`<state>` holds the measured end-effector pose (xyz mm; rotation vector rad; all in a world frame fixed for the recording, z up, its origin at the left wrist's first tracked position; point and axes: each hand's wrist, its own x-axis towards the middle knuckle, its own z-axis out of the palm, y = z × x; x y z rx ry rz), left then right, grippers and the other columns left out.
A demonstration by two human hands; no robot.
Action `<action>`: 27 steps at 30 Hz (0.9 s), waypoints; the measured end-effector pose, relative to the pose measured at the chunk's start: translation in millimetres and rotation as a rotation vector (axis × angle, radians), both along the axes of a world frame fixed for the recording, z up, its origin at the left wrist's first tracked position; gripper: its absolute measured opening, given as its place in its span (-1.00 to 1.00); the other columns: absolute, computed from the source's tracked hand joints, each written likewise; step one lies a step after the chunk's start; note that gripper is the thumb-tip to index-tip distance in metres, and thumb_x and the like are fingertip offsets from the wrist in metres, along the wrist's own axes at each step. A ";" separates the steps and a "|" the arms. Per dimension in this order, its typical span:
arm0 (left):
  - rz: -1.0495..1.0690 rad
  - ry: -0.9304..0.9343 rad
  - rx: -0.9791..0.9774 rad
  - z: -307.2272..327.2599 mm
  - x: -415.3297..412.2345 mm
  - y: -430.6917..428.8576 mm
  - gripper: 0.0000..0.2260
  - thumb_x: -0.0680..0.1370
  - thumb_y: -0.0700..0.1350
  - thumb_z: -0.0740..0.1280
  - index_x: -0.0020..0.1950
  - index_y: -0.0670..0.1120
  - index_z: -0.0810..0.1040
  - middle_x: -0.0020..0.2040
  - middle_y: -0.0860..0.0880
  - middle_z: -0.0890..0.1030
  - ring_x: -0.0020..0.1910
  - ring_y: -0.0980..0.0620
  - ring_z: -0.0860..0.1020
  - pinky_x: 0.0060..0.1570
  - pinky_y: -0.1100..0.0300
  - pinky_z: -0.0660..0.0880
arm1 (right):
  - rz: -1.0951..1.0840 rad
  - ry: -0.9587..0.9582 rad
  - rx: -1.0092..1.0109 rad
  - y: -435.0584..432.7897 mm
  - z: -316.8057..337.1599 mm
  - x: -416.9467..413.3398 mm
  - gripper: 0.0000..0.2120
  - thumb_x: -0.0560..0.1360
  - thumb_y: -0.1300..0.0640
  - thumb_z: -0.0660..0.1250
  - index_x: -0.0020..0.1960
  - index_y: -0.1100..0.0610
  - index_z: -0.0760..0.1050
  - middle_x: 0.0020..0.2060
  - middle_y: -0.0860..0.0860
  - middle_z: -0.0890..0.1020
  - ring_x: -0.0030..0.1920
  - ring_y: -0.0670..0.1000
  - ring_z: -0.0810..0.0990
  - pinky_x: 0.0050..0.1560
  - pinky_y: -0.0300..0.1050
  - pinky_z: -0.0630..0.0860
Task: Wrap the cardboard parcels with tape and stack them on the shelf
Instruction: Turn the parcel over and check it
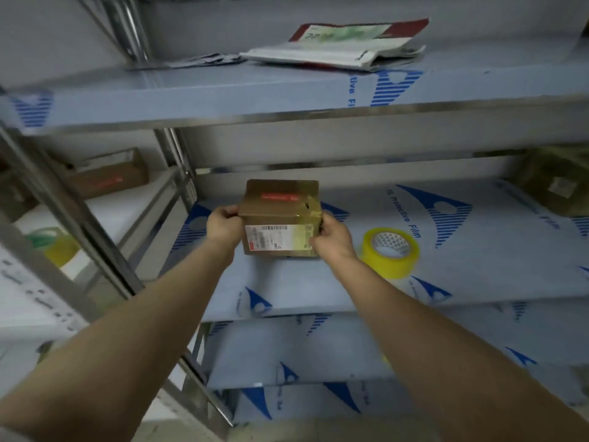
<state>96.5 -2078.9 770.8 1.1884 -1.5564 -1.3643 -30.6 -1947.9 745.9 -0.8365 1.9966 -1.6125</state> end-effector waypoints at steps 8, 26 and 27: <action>0.013 0.042 0.006 -2.5 57.6 40.5 -0.89 0.52 -0.30 0.22 -0.08 -0.10 0.42 -0.22 0.00 0.56 -0.29 0.09 0.55 -0.40 0.30 0.44 | 0.018 -0.199 -0.105 37.5 -6.9 51.1 -0.55 0.39 0.54 0.30 0.00 0.01 0.56 -0.02 -0.04 0.63 -0.07 -0.13 0.59 -0.24 -0.45 0.51; -0.176 0.149 0.128 3.0 99.1 13.0 -0.77 0.53 0.04 0.31 -0.01 -0.11 0.59 -0.18 0.10 0.61 -0.09 0.14 0.54 -0.01 0.18 0.33 | -0.165 -0.504 -0.204 30.4 -0.4 93.2 -0.67 0.49 0.32 0.24 -0.04 -0.06 0.64 -0.09 0.03 0.71 -0.07 0.06 0.67 -0.12 0.03 0.64; -0.184 0.145 0.120 4.4 99.8 11.6 -0.76 0.52 0.05 0.35 0.02 -0.11 0.57 -0.18 0.12 0.58 -0.13 0.19 0.52 -0.07 0.23 0.32 | -0.173 -0.509 -0.200 29.0 -1.5 94.4 -0.67 0.50 0.31 0.24 -0.07 -0.07 0.64 -0.11 0.02 0.71 -0.10 0.05 0.67 -0.17 -0.01 0.63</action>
